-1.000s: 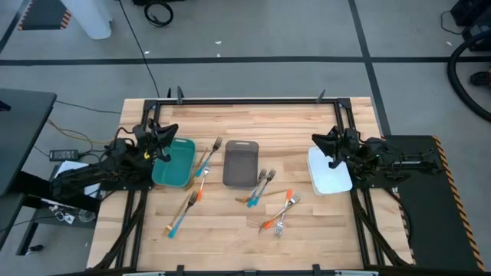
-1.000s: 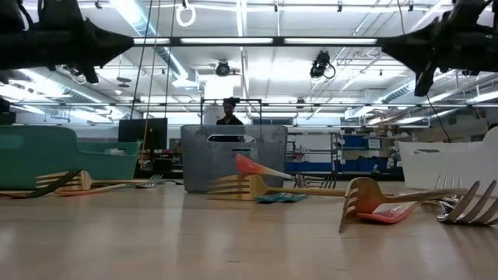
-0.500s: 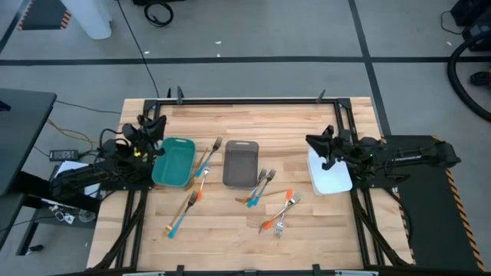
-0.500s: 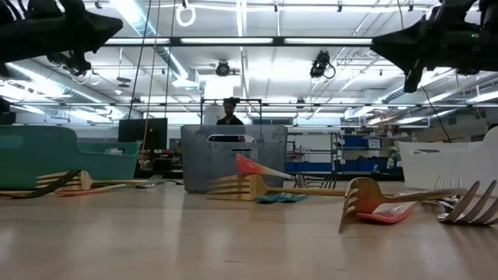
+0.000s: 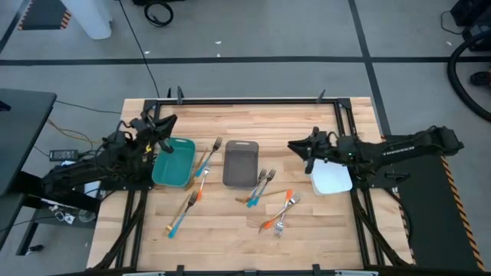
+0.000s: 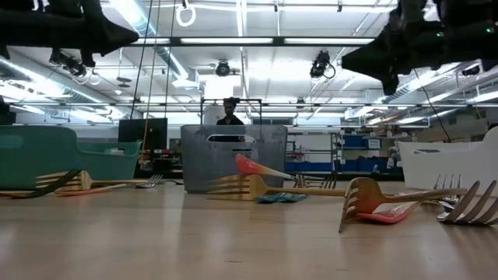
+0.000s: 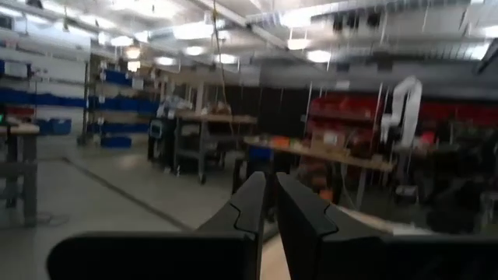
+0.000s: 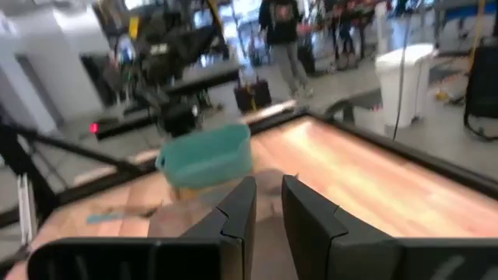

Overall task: Sort silverware by color (type)
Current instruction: Put the gold fork into the white bin

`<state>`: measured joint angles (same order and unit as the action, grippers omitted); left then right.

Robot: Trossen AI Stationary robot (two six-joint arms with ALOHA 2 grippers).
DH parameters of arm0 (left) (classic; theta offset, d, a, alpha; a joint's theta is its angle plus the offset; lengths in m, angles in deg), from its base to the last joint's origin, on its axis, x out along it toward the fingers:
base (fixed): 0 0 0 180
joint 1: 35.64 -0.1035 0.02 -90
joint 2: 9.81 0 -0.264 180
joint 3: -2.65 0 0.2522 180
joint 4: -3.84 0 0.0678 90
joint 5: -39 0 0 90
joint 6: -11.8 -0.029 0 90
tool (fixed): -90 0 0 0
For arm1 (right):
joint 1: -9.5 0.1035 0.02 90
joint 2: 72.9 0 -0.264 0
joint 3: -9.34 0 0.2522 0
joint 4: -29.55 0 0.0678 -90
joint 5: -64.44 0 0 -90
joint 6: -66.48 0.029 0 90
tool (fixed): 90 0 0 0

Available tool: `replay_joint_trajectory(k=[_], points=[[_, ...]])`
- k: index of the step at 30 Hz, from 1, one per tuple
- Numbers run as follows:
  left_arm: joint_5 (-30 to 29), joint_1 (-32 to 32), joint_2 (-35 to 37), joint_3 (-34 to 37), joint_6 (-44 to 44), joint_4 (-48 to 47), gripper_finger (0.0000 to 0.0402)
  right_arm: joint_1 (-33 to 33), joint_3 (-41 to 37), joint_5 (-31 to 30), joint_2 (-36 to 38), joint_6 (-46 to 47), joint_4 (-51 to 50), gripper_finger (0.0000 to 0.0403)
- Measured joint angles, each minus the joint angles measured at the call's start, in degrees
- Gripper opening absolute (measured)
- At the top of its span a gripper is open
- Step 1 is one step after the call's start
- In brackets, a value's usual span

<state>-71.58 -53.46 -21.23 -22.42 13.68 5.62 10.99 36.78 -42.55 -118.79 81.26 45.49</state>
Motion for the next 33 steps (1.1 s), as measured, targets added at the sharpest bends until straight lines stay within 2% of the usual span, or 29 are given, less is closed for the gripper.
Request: replay_joint_trajectory(k=[7, 11, 16, 26, 33], points=[[0.8, 0.0, -2.0, -5.8, -0.8, -11.8, 0.0039, 4.8, 10.8, -2.3, -11.2, -0.8, -14.1, 0.0071], [0.8, 0.0, -3.6, -7.8, -0.5, -15.9, 0.0039, 6.5, 15.0, -2.4, -16.3, 0.0, -17.3, 0.0071], [0.7, 0.0, -6.2, -8.5, 0.5, -16.1, 0.0046, 8.3, 18.3, -0.6, -21.2, 0.4, -18.4, 0.0071], [0.8, 0.1, -10.6, -10.2, 2.3, -16.2, 0.0119, 12.0, 29.0, 2.3, -30.2, 5.9, -35.0, 0.0071], [0.8, 0.1, -12.2, -10.2, 3.0, -16.2, 0.013, 15.2, 36.3, 4.4, -37.4, 7.6, -42.5, 0.0071]])
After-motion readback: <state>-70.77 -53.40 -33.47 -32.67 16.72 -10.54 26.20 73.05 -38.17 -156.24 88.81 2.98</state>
